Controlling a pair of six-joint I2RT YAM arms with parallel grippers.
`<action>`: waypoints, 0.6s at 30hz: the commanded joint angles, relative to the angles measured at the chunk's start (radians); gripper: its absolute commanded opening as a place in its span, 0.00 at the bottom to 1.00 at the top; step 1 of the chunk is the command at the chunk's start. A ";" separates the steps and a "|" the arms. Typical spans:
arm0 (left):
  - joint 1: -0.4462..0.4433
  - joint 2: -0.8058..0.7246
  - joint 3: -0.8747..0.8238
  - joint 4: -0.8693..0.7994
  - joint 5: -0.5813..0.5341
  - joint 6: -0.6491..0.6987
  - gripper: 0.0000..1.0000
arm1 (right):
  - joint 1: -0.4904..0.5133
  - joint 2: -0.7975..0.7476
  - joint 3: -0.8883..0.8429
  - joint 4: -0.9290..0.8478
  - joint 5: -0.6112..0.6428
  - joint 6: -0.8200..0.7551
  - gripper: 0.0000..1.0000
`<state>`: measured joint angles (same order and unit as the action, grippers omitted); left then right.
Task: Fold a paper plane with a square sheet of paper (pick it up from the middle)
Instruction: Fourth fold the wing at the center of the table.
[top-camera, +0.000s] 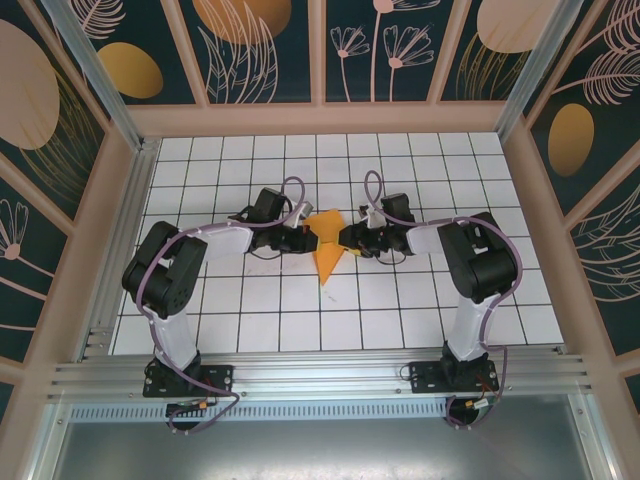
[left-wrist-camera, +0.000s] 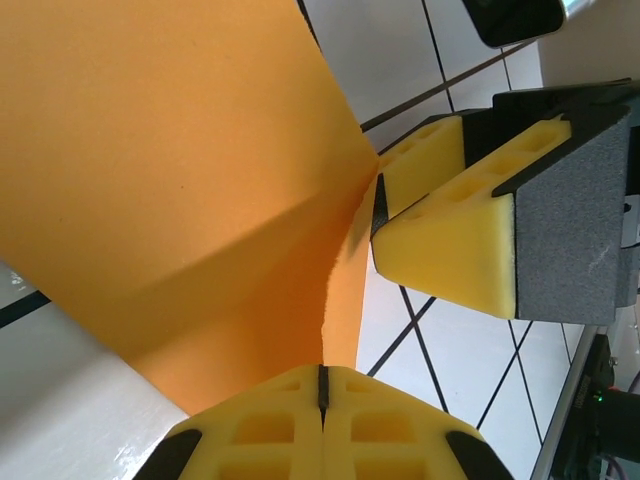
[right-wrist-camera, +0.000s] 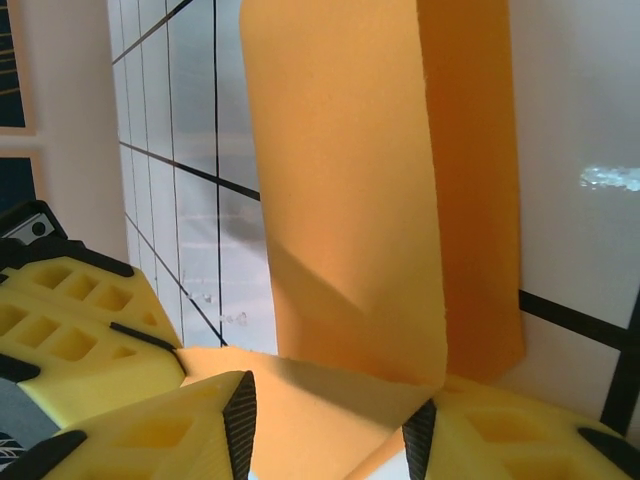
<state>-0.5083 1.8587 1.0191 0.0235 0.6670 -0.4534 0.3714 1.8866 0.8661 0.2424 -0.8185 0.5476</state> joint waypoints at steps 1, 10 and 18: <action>0.007 0.030 0.009 -0.030 -0.015 0.005 0.00 | 0.004 0.021 0.023 -0.022 0.008 -0.037 0.41; 0.007 0.059 0.043 -0.073 -0.055 0.010 0.00 | 0.008 0.028 0.043 -0.066 0.050 -0.040 0.16; 0.007 -0.084 -0.011 -0.026 -0.181 -0.112 0.37 | 0.043 -0.081 -0.001 -0.102 0.278 0.048 0.06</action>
<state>-0.5083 1.8664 1.0298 -0.0311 0.5491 -0.5026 0.3946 1.8858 0.8822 0.1715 -0.6701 0.5518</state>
